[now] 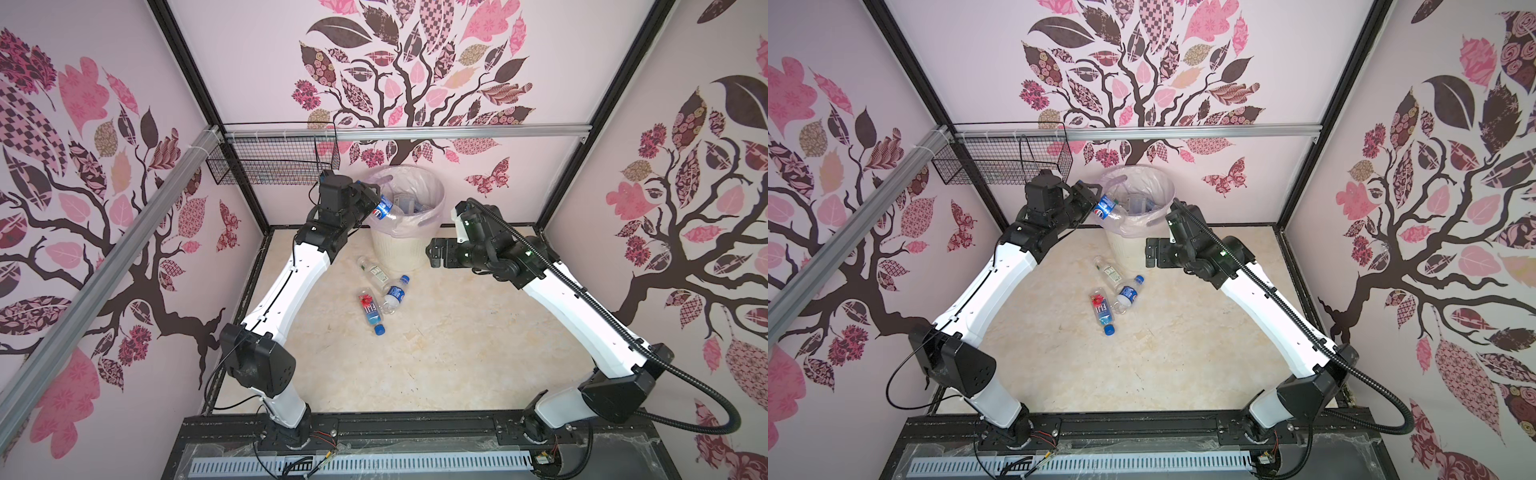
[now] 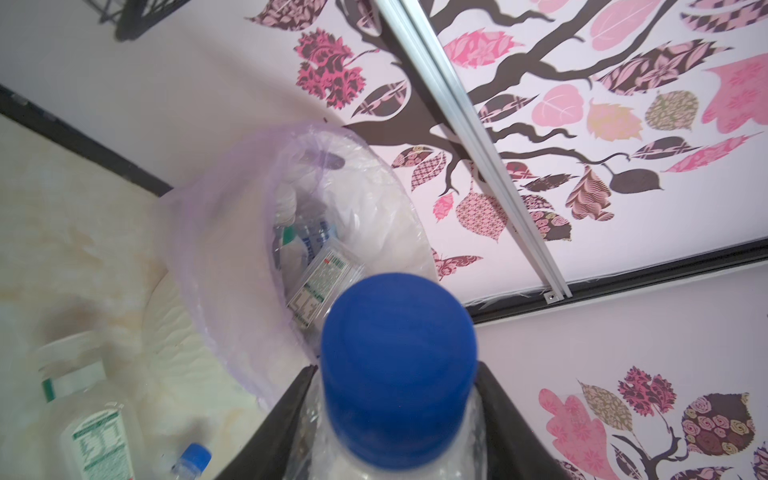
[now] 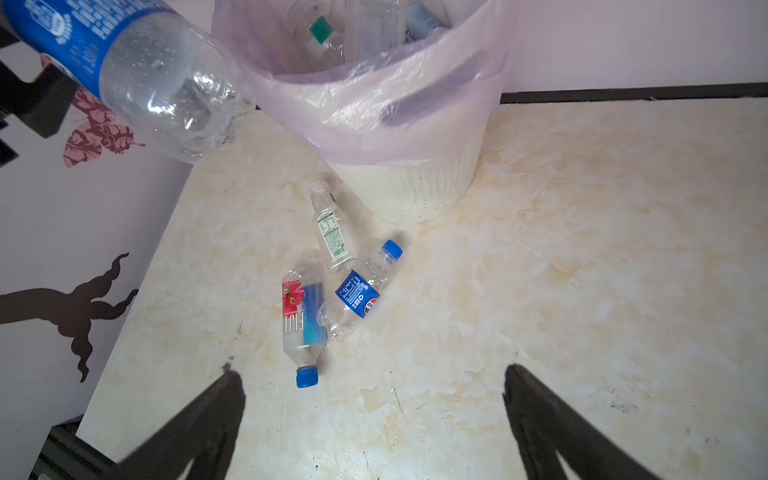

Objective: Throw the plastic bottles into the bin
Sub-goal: 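Raise the blue-label bottle over the bin with the left gripper while the right draws back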

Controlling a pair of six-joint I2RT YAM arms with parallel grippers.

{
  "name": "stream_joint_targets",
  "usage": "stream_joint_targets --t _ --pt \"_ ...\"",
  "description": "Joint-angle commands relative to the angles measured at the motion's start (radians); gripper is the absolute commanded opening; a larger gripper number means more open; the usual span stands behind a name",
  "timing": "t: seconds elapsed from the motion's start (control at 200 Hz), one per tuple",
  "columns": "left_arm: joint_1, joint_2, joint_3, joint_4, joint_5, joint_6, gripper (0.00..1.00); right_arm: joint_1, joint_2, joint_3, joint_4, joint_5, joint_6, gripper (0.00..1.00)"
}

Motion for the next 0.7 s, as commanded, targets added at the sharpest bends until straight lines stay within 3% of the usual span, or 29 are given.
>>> stream_joint_targets --t 0.0,0.26,0.43,0.695 --pt "-0.001 0.037 0.097 0.098 -0.019 0.067 0.45 -0.007 0.028 0.093 -0.074 0.058 -0.007 1.00" --pt "-0.034 0.142 0.277 0.225 -0.087 0.205 0.45 -0.064 0.089 0.224 -0.116 0.033 0.049 0.99" --pt "-0.049 0.197 0.380 0.309 -0.095 0.295 0.45 -0.132 0.070 0.221 -0.107 -0.009 0.085 1.00" --pt "-0.054 0.266 0.490 0.423 -0.112 0.416 0.46 -0.156 0.061 0.223 -0.098 0.002 0.076 1.00"
